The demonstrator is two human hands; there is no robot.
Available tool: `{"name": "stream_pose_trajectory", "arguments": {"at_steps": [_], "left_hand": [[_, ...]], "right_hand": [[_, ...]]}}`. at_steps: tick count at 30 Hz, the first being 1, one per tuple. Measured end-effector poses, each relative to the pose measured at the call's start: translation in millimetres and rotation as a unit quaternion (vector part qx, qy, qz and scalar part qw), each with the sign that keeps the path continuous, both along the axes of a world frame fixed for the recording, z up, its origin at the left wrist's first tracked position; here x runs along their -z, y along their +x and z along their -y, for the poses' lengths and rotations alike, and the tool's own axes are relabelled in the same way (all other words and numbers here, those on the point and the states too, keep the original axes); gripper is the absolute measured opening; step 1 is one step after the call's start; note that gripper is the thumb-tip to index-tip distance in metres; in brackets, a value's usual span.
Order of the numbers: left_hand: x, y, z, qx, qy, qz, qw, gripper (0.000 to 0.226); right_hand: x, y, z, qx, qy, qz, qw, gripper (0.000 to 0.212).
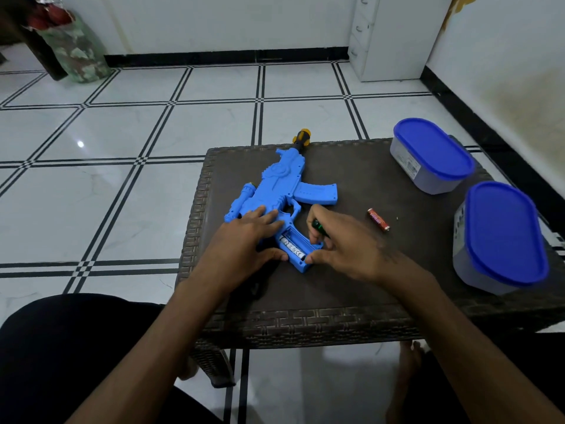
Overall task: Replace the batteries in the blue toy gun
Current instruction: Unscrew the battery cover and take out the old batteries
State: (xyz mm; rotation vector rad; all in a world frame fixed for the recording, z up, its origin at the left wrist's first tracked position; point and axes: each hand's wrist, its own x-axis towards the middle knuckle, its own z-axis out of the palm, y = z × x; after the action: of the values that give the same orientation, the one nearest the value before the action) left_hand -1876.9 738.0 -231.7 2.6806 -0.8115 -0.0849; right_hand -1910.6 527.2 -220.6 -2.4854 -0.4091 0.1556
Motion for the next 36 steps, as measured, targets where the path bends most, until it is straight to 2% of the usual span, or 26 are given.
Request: {"name": "stream_pose_trajectory", "arguments": {"at_steps": [6, 12, 17, 24, 26, 28, 32, 36], "left_hand": [[1.6, 0.8, -0.3, 0.000, -0.005, 0.006, 1.000, 0.063], [3.6, 0.8, -0.7, 0.001, -0.012, 0.007, 1.000, 0.062], [5.6, 1.6, -0.9, 0.001, -0.008, 0.022, 1.000, 0.063], [15.2, 1.2, -5.8, -0.011, -0.080, 0.060, 0.995, 0.060], [19.4, 1.2, -6.5, -0.029, -0.069, 0.082, 0.994, 0.068], [21.2, 1.1, -5.7, -0.069, -0.068, 0.086, 0.992, 0.088], [17.8, 1.4, -4.7, -0.153, -0.049, -0.026, 0.987, 0.122], [15.6, 2.0, -5.6, -0.163, -0.049, -0.061, 0.984, 0.129]], "right_hand": [[1.0, 13.1, -2.7, -0.014, 0.017, -0.036, 0.999, 0.039], [-1.7, 19.7, -6.6, -0.037, 0.018, -0.029, 0.999, 0.041], [-4.6, 13.7, -8.8, -0.025, 0.087, -0.002, 0.996, 0.037], [-6.8, 4.2, -23.2, 0.004, 0.105, 0.022, 0.994, 0.039], [-7.5, 1.6, -22.6, 0.027, 0.110, 0.024, 0.993, 0.040], [-10.3, -2.5, -17.1, 0.061, 0.109, 0.051, 0.991, 0.040], [-17.5, -15.7, 14.3, 0.198, 0.114, 0.129, 0.965, 0.039], [-3.7, -19.8, 39.0, 0.309, 0.043, 0.111, 0.944, 0.026]]}}
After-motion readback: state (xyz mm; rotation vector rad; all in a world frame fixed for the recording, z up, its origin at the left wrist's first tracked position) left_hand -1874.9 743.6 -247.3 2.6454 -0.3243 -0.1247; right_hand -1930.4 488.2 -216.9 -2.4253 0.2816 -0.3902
